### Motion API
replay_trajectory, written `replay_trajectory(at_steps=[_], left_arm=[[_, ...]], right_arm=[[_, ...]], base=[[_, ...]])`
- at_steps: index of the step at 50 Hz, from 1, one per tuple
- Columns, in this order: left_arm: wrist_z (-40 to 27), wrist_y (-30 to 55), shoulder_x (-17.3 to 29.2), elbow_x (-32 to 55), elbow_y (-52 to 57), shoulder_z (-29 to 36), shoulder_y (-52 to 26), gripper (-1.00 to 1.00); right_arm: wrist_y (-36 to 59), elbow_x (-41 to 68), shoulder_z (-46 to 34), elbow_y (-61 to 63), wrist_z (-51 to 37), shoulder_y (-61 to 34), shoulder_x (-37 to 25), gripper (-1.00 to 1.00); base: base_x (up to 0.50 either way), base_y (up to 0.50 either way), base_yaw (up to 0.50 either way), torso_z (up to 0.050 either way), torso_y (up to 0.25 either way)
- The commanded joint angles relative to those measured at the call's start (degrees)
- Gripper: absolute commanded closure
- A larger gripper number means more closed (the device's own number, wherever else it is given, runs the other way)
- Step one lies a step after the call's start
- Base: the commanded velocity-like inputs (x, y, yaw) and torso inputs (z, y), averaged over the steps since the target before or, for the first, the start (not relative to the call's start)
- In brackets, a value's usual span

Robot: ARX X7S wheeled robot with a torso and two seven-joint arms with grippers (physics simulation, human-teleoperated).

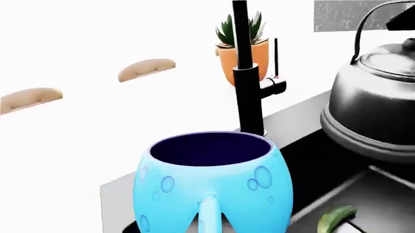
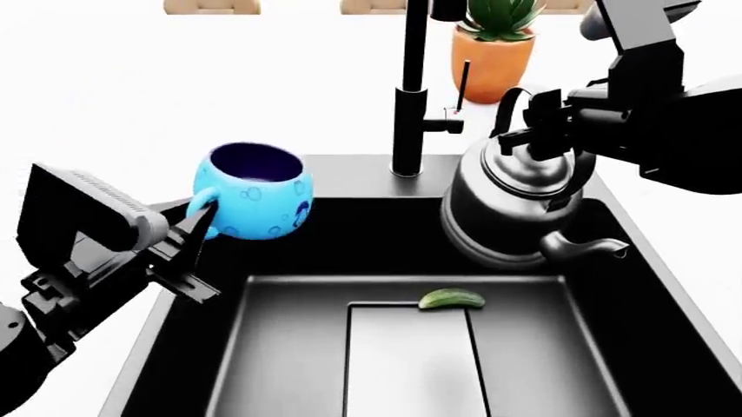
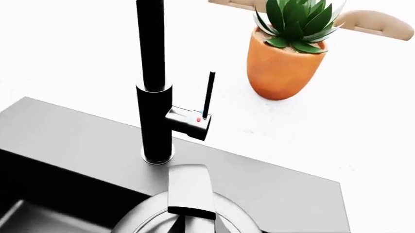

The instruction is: Pick the mug and kettle non electric and place them in the sink. Then turn on the water.

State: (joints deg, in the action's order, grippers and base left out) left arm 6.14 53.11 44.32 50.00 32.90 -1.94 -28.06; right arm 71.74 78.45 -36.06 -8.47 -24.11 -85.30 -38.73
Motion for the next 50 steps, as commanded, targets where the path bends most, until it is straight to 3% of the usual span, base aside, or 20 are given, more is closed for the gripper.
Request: replay_trajectory(at_steps=[1, 18, 37, 50], left_arm=[[1.6, 4.0, -0.4, 0.3, 1.1, 7.7, -4.3, 1.00], [9.2, 1.1, -5.0, -6.3, -4.9, 21.3, -9.5, 1.00], [14.7, 0.9, -12.3, -5.5, -11.5, 27.1, -15.3, 1.00], [15.7, 0.4, -13.3, -6.8, -12.8, 29.7, -16.1, 1.00]], right_arm=[[-0.1, -0.4, 0.9, 0.5, -0.5, -0.6, -0.6, 1.00], [0.2, 0.4, 0.9, 0.7, -1.4, -0.9, -0.6, 1.00], [0.2, 1.7, 1.4, 1.4, -2.6, -0.5, -1.4, 1.00], [0.4, 2.3, 1.4, 1.6, -3.2, -0.9, -1.7, 1.00]], base=[[0.00, 0.00, 0.00, 0.000, 0.000], [0.00, 0.00, 0.00, 0.001, 0.001], [0.00, 0.00, 0.00, 0.001, 0.001], [0.00, 0.00, 0.00, 0.000, 0.001]])
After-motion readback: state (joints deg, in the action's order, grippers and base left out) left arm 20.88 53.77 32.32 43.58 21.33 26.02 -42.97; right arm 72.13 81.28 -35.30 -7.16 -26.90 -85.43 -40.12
